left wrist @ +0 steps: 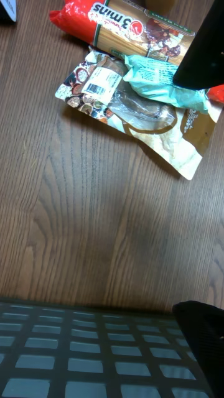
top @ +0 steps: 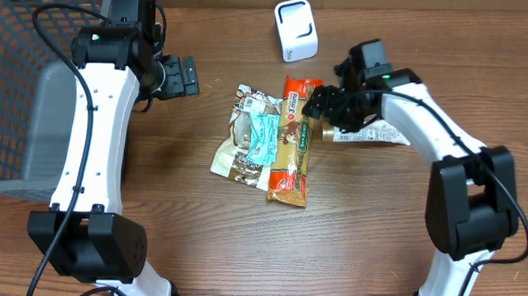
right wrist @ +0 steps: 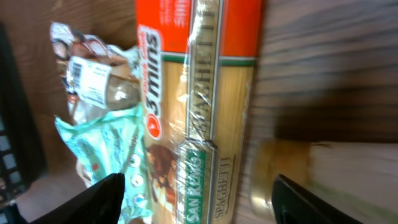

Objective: Scan the item barcode

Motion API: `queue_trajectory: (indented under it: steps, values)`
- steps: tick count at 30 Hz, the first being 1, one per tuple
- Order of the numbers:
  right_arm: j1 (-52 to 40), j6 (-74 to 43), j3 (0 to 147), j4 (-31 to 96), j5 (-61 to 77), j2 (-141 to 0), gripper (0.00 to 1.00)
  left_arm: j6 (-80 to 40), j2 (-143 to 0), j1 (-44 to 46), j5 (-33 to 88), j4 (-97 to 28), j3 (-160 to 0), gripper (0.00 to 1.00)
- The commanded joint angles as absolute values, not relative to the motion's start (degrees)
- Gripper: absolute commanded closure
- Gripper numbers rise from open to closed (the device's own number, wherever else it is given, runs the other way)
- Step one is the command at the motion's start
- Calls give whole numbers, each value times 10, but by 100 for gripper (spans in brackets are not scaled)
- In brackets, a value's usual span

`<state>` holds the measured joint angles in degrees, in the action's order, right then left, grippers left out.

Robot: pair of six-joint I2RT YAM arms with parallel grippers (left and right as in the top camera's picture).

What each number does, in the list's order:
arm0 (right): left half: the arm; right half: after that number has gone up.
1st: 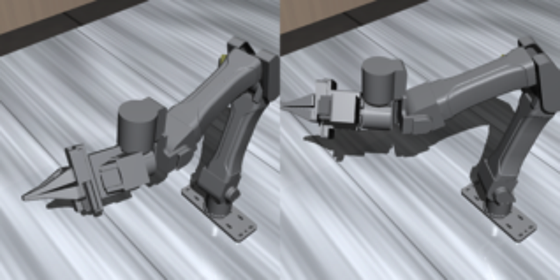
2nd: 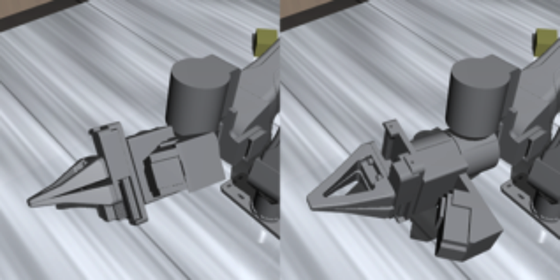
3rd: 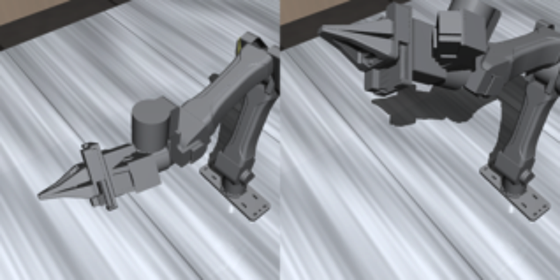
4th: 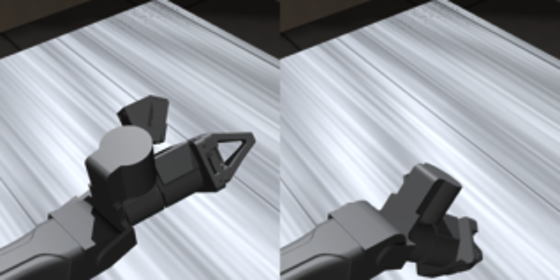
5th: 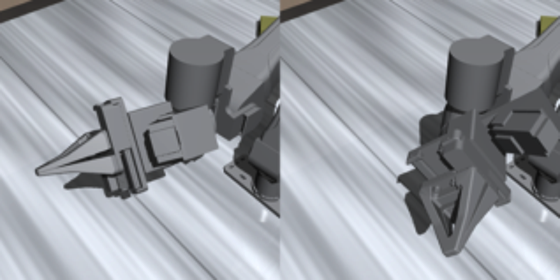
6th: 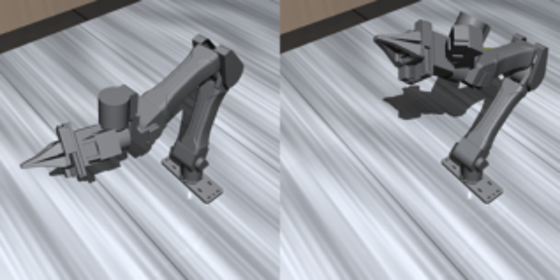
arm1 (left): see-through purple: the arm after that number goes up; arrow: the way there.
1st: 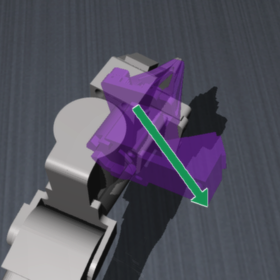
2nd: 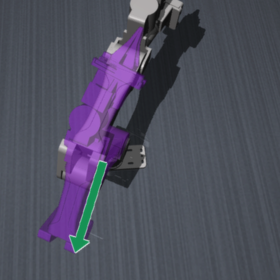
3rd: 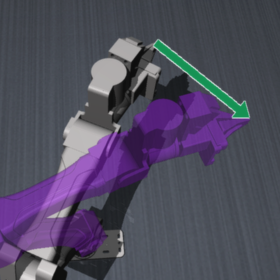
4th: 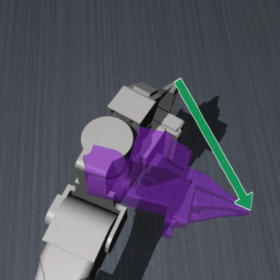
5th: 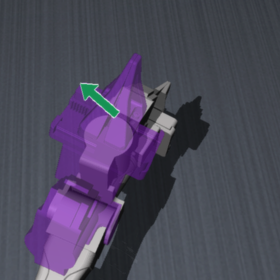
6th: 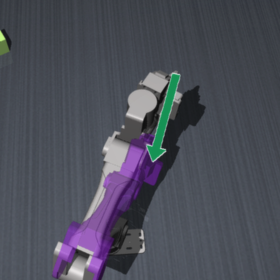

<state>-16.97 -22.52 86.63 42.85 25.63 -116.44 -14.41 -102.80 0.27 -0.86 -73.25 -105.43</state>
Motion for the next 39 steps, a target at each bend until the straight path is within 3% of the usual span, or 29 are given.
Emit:
queue_trajectory:
  steps: [1, 13, 24, 29, 33, 36, 39]
  values:
    - [-168, -236, 874, 439, 231, -1166, 23, -133, -1031, 4, -6, -732, -1050, 0]
    - [-152, -178, 877, 556, 191, -1164, 20, -133, -1031, 4, -6, -732, -1050, 0]
    - [-55, -51, 931, 736, 189, -1164, 21, -133, -1031, 4, -6, -732, -1050, 0]
    - [-13, -27, 994, 791, 189, -1159, 28, -133, -1031, 4, -6, -732, -1050, 1]
    - [26, -74, 1032, 802, 191, -1135, 34, -133, -1031, 4, -6, -732, -1050, 0]
    - [39, -122, 1030, 791, 190, -1129, 54, -133, -1031, 4, -6, -732, -1050, 0]
    - [31, -125, 1005, 772, 186, -1129, 62, -133, -1031, 4, -6, -732, -1050, 0]
